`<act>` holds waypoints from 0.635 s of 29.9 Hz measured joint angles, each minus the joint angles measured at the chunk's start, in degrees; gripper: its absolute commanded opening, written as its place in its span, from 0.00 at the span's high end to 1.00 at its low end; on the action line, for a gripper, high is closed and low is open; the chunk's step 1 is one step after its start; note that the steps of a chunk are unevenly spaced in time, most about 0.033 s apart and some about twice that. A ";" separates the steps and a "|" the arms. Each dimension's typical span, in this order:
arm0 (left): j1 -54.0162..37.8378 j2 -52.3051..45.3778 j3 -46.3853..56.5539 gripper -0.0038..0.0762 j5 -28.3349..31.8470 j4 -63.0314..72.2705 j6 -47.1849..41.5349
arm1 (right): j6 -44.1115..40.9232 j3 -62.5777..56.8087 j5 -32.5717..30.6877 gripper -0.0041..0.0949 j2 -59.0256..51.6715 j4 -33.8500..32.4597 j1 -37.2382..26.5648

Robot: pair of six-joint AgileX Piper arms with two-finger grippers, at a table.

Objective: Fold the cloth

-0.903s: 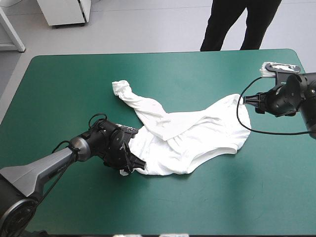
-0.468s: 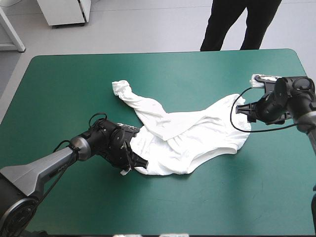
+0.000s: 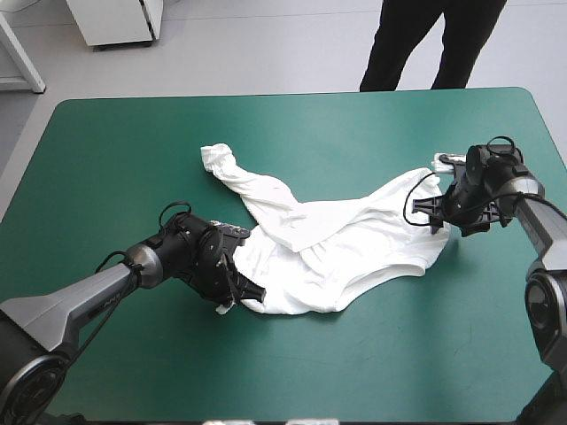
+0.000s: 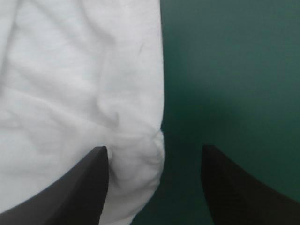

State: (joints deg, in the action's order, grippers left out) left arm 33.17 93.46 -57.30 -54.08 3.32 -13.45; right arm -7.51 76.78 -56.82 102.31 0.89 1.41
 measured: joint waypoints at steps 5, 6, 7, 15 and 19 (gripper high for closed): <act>0.00 0.00 0.00 0.96 0.00 0.00 0.00 | 1.07 0.00 1.53 0.46 3.38 1.29 -0.71; 0.00 0.00 0.00 0.96 0.00 0.00 -0.06 | 1.49 0.06 1.53 0.48 3.47 1.34 -0.78; 0.00 0.00 0.00 0.96 0.13 0.00 -0.06 | 1.72 0.12 1.39 0.53 3.67 1.34 -0.84; 0.00 0.00 0.00 0.96 0.18 0.00 -0.01 | 3.20 0.56 0.84 0.98 4.29 1.69 -1.00; 0.00 -0.06 0.00 0.96 0.18 0.16 -0.01 | 4.25 0.63 0.78 0.98 4.24 2.61 -1.00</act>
State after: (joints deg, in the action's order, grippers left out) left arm 33.17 93.40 -57.30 -53.90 3.48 -13.46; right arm -3.26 77.41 -56.04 106.54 3.50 0.40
